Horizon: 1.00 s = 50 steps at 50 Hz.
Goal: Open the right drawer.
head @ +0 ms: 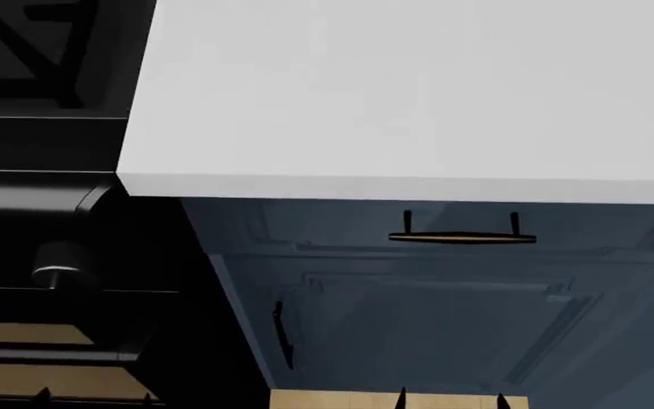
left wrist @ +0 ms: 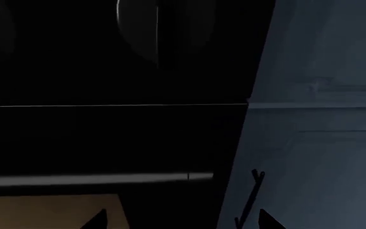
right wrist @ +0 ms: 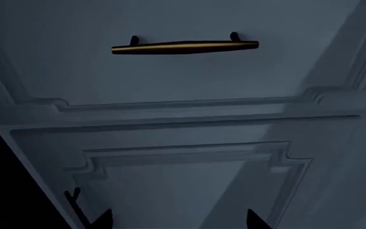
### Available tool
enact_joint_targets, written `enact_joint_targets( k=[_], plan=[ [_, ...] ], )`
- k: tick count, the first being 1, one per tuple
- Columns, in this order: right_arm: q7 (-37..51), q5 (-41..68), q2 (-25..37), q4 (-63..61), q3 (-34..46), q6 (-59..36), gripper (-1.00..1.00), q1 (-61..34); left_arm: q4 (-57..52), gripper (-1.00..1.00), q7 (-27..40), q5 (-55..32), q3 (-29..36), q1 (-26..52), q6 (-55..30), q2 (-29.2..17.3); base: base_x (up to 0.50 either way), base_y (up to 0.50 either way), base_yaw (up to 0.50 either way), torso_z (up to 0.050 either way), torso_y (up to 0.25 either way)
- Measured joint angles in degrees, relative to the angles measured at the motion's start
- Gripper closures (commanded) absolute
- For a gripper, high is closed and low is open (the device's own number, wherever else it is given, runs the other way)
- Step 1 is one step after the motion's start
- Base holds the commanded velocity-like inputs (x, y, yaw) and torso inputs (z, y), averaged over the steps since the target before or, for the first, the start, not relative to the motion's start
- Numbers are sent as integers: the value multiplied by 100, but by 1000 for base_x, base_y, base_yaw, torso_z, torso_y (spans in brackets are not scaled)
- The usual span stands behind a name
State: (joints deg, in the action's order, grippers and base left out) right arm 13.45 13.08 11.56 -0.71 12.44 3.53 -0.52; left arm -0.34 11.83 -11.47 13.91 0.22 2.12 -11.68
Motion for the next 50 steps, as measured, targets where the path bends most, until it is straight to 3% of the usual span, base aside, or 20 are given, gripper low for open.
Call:
enact_joint_targets(
  k=[22, 50],
  plan=[
    [318, -562, 164, -185, 220, -246, -100, -31, 31, -100, 37, -14, 83, 24, 47, -36, 0, 0, 0, 0, 0],
    [872, -3890, 708, -416, 1553, -2705, -100, -793, 23, -100, 157, -5, 172, 23, -25, -93, 0, 0, 0, 0, 0]
  ],
)
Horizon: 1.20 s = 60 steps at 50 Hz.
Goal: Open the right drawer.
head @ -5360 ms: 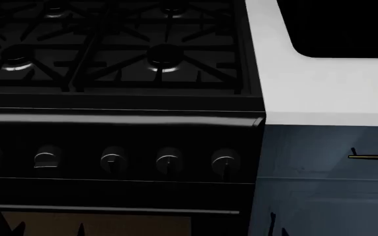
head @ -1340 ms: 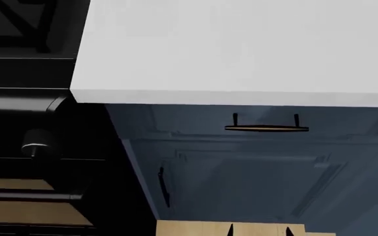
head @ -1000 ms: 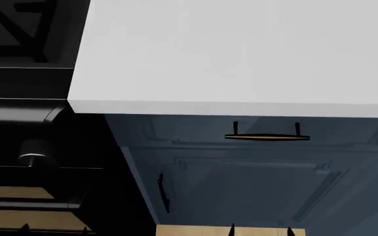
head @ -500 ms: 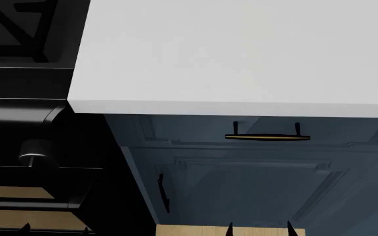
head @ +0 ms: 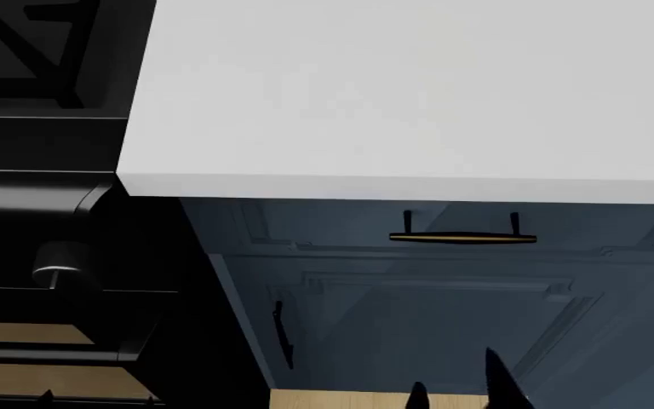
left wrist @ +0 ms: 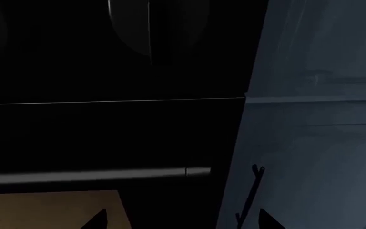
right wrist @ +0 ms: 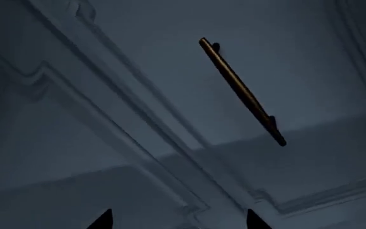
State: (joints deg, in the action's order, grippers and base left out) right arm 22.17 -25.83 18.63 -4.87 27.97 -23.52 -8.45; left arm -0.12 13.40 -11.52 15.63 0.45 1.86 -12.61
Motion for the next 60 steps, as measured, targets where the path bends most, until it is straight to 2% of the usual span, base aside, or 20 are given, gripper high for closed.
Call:
enact_joint_targets(
  k=[19, 60],
  plan=[
    [-392, -1709, 95, 424, 960, -1384, -100, -500, -9, -100, 7, -120, 26, 22, -3, -18, 0, 0, 0, 0, 0],
    [-254, -3287, 58, 1392, 1858, -2039, -100, -1270, 51, -100, 132, -110, 154, 66, 7, -82, 0, 0, 0, 0, 0]
  ],
)
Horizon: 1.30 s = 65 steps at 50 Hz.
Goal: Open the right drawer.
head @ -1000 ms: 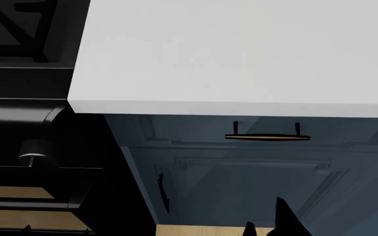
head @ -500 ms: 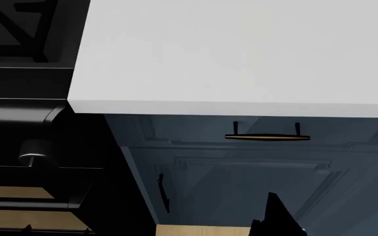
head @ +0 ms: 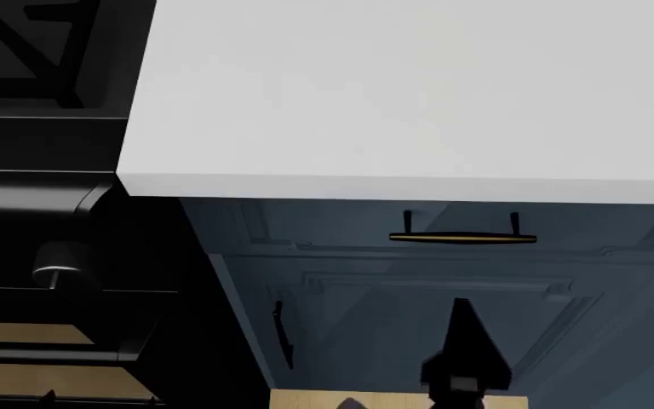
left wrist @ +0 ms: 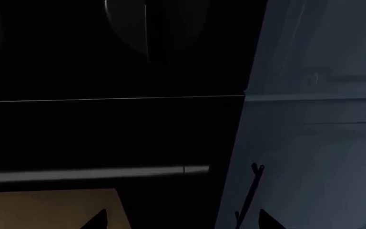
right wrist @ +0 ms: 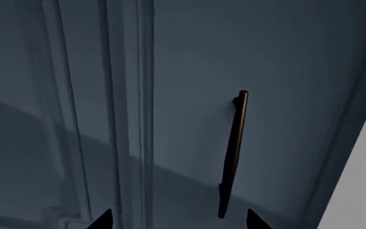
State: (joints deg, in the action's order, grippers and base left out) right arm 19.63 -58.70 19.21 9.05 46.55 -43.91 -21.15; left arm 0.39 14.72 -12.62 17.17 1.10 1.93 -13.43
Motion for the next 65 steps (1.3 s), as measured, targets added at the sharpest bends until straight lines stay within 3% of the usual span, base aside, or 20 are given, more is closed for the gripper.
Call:
enact_joint_targets(
  k=[65],
  plan=[
    [813, -313, -603, 2090, 106, 34, -100, -1410, 50, -100, 116, -50, 218, 40, 32, -102, 0, 0, 0, 0, 0]
  ],
)
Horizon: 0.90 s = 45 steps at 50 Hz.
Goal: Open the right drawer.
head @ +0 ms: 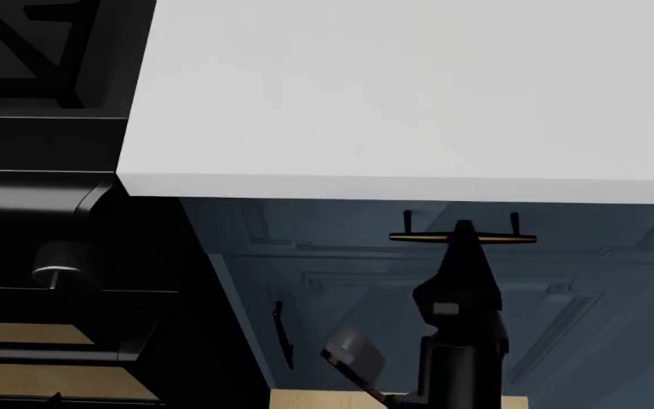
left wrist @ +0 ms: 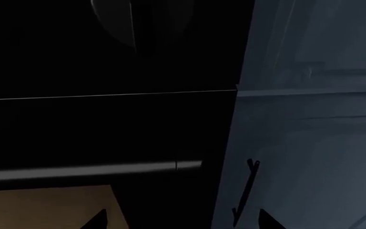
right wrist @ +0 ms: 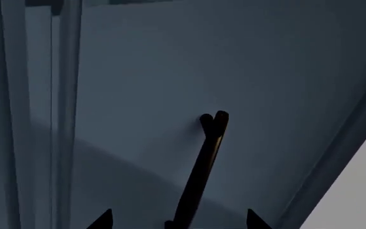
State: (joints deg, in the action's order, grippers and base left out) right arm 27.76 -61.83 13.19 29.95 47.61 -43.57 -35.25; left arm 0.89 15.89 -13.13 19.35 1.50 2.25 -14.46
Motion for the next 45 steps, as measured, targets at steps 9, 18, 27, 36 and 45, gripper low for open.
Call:
enact_joint_targets(
  k=[9, 18, 27, 36, 45],
  plan=[
    [111, 129, -46, 15, -108, 65, -100, -58, -3, -100, 17, -11, 21, 2, 7, -15, 0, 0, 0, 0, 0],
    [163, 188, -70, 32, -148, 95, -100, -91, -3, -100, 33, -24, 39, 5, 14, -30, 0, 0, 0, 0, 0],
    [270, 249, -112, 120, -195, 143, -100, -183, -1, -100, 51, -44, 52, 13, 11, -43, 0, 0, 0, 0, 0],
    [388, 297, -154, 300, -211, 216, -100, -287, 9, -100, 74, -48, 66, 17, 29, -55, 0, 0, 0, 0, 0],
    [510, 501, -236, 616, -256, 404, 100, -409, 5, -100, 91, -58, 81, 17, 42, -70, 0, 0, 0, 0, 0]
  ],
)
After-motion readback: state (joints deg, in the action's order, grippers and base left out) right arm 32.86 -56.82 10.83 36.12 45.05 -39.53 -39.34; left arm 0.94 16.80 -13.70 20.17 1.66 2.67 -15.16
